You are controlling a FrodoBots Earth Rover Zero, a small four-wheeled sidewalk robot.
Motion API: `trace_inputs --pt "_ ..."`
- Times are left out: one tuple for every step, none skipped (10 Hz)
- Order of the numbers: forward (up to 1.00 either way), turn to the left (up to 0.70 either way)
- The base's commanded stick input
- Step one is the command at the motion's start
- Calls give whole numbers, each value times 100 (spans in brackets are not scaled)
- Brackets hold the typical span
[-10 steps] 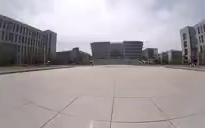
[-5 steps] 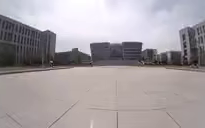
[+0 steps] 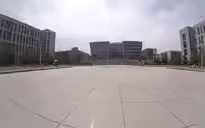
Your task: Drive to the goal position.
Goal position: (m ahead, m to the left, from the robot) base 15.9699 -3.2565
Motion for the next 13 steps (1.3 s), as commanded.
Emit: trace_inputs --pt "100 0" --pt "100 0" --pt "100 0" --pt "100 0" --pt "100 0" --pt "100 0" --pt "100 0" --pt "100 0" --pt "100 0" --pt "100 0" --pt "100 0" --pt "100 0" --pt "100 0"
